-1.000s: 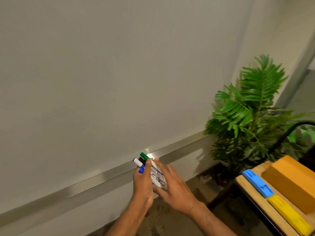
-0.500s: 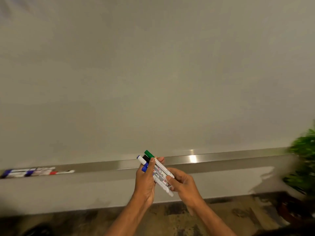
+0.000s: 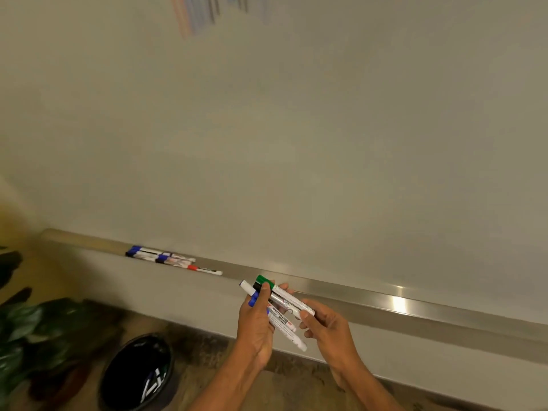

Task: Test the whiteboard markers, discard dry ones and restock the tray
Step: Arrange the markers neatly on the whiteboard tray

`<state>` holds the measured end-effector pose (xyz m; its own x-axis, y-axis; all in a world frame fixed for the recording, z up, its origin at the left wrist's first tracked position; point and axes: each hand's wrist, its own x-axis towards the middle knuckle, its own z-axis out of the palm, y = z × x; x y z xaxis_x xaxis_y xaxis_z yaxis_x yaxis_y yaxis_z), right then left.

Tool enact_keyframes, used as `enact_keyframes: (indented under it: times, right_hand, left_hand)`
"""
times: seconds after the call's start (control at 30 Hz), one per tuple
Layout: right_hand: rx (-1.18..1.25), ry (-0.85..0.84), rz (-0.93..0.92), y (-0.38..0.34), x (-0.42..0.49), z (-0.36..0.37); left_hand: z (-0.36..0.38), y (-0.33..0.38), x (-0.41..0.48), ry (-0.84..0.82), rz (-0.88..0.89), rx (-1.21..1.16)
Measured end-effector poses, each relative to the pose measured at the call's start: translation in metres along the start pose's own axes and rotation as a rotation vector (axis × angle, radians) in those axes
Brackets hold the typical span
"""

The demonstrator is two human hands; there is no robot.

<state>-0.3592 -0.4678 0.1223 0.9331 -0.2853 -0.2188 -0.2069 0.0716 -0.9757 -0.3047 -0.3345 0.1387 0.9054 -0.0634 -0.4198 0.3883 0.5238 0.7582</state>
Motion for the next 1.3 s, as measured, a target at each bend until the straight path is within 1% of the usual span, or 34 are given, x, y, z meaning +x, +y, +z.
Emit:
enact_keyframes:
  times: [0.13,0.3,0.5,0.63,0.77,0.93,1.07,1.3]
  right_hand:
    - [0.059,-0.039,0.01,0.0,0.026,0.022]
    - [0.225,-0.048,0.034,-0.006,0.071,0.04]
    - [0.26,-0.098,0.068,-0.013,0.12,0.054]
    - [0.286,-0.062,0.09,-0.011,0.143,0.066]
    - [0.276,-0.005,0.106,-0.004,0.164,0.085]
    - [0.238,0.049,0.138,0.013,0.196,0.121]
    - [0.176,0.098,0.164,0.031,0.225,0.156]
    - [0.088,0.176,0.236,0.055,0.269,0.218]
  left_hand:
    - [-0.014,0.012,0.021,0.085,0.009,-0.046]
    - [-0.018,0.026,0.055,0.192,0.019,-0.137]
    - [-0.021,0.039,0.09,0.314,0.044,-0.202]
    - [-0.036,0.046,0.109,0.395,0.055,-0.239]
    - [-0.061,0.058,0.13,0.439,0.094,-0.2]
    - [-0.093,0.075,0.155,0.468,0.15,-0.086]
    - [-0.121,0.091,0.179,0.463,0.177,0.015]
    - [-0.165,0.118,0.223,0.424,0.16,0.121]
